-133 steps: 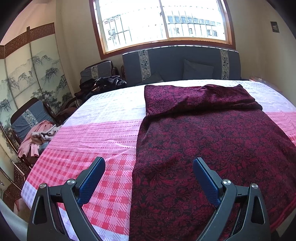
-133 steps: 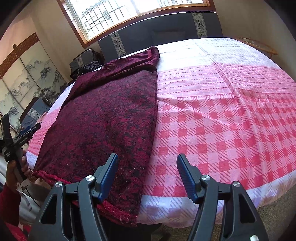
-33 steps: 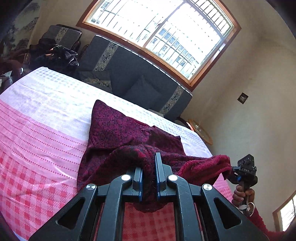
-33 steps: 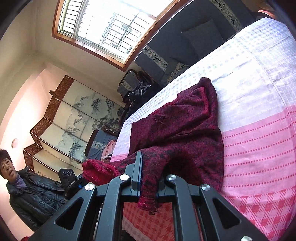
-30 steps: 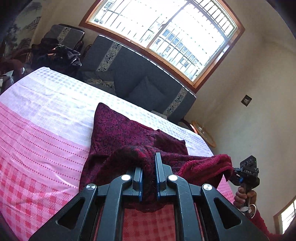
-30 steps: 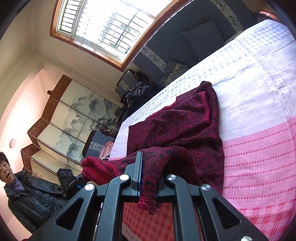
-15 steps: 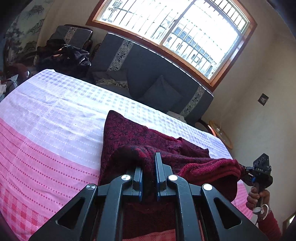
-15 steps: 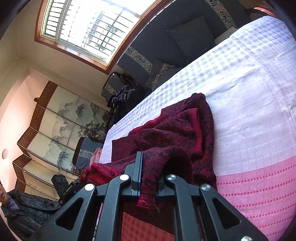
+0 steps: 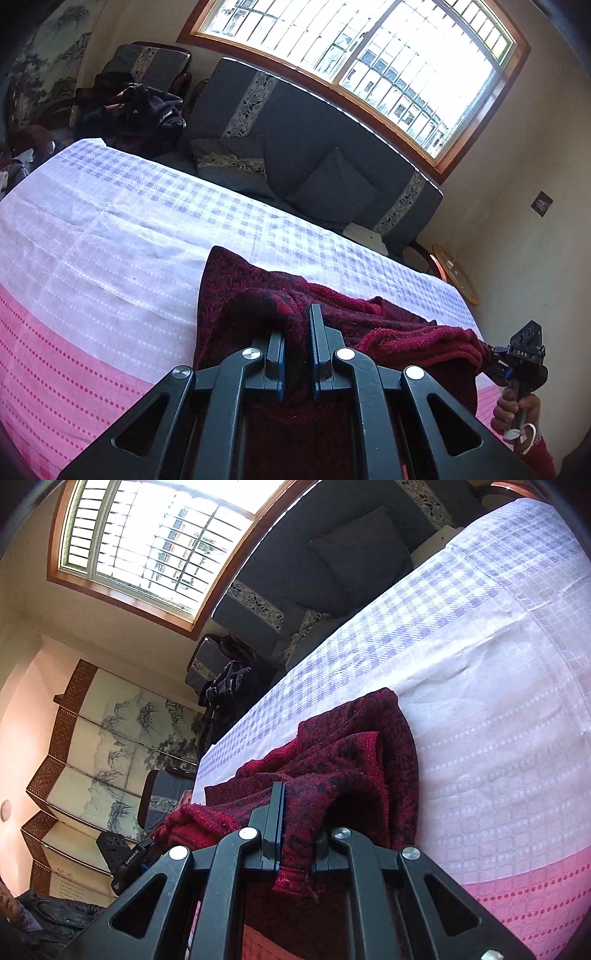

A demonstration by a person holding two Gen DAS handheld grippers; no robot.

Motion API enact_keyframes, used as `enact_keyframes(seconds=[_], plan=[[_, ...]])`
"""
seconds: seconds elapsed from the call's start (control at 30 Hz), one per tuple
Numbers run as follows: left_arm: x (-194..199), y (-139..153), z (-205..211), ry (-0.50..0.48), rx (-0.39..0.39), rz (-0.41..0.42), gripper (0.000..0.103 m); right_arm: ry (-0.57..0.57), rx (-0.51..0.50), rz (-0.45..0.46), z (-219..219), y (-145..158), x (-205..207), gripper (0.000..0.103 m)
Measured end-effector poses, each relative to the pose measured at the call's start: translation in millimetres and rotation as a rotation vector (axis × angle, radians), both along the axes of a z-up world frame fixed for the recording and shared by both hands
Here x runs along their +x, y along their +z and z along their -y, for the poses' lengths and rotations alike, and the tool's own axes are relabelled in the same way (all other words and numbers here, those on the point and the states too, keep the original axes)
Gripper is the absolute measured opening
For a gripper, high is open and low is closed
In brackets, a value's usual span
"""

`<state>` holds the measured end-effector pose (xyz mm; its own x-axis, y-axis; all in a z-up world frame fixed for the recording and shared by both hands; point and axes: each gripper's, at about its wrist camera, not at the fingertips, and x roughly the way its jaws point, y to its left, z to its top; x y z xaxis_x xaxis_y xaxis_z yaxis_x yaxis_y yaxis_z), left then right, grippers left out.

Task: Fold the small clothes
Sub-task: 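Lift the hem with both tools and fold it over toward the collar, then open both tools and release the folded sweater, then grasp the folded edge of the sweater with both tools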

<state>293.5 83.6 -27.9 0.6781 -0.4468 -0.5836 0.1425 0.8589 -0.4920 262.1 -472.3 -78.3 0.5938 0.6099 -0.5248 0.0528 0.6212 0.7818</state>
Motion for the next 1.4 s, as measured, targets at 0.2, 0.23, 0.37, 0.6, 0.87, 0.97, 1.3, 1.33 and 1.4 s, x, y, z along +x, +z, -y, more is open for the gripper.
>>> enact_keyframes(seconds=[0.2, 0.23, 0.37, 0.6, 0.87, 0.97, 1.3, 1.33, 1.4], plan=[[23.8, -5.9, 10.8, 0.012, 0.01, -0.017, 0.011, -0.033, 0.02, -0.033, 8.5, -18.2, 16.1, 0.009], [26.9, -8.2, 12.0, 0.017, 0.012, -0.021, 0.011, -0.037, 0.021, -0.04, 8.8, -20.9, 19.5, 0.009], [38.3, -18.1, 17.6, 0.033, 0.029, -0.042, 0.015, -0.054, 0.077, -0.072, 12.9, -35.2, 29.0, 0.013], [43.1, -23.8, 15.1, 0.088, 0.006, -0.059, 0.038, -0.138, 0.229, -0.038, 31.3, -49.3, 31.0, 0.035], [31.0, -8.3, -9.5, 0.184, -0.031, 0.03, 0.076, -0.178, 0.232, 0.071, 53.4, -37.3, 9.1, 0.049], [29.4, -10.0, -12.6, 0.175, 0.016, 0.015, 0.076, -0.106, 0.165, 0.087, 34.0, -26.6, 3.8, 0.049], [-22.1, -47.1, -48.4, 0.091, 0.121, -0.088, 0.076, -0.005, -0.209, 0.108, -6.4, -24.9, -91.7, 0.049], [-27.3, -53.1, -53.3, 0.084, 0.121, -0.102, 0.076, -0.016, -0.244, 0.101, -5.5, -27.9, -103.3, 0.049], [-36.1, -64.7, -63.3, 0.069, 0.084, -0.131, 0.076, -0.025, -0.258, 0.084, -2.0, -35.4, -120.9, 0.049]])
